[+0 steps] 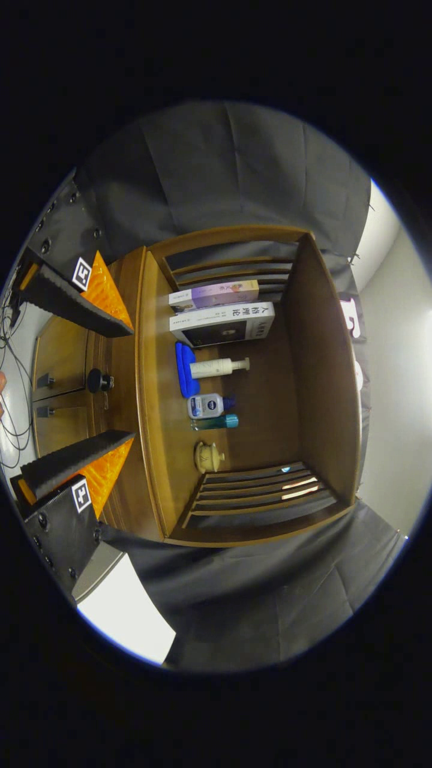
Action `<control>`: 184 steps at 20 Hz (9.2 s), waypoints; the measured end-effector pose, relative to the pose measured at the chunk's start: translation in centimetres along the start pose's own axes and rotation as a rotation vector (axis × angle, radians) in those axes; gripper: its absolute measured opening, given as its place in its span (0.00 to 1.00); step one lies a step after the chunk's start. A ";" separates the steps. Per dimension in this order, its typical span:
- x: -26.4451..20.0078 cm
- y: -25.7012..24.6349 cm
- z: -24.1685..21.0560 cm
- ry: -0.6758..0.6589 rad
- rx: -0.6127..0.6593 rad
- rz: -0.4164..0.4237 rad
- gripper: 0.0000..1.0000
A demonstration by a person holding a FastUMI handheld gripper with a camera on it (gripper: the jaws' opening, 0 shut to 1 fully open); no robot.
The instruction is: Pull open the drawer, take out the items inside it, and place them on the countertop above the cabinet.
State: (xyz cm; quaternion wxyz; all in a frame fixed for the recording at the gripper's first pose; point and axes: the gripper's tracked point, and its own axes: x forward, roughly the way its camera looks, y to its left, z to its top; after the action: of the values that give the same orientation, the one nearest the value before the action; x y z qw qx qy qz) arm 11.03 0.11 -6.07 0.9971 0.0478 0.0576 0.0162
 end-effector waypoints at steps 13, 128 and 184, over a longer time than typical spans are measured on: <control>9.3 -0.6 -9.6 0.180 -0.063 -0.016 0.98; -1.6 -1.6 6.4 0.134 -0.207 0.080 1.00; 8.6 -0.3 -12.3 1.038 -0.231 0.200 0.22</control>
State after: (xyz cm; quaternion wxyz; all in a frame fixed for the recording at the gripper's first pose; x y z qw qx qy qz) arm 18.15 1.32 -19.22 0.8298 -0.0710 0.5357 0.1390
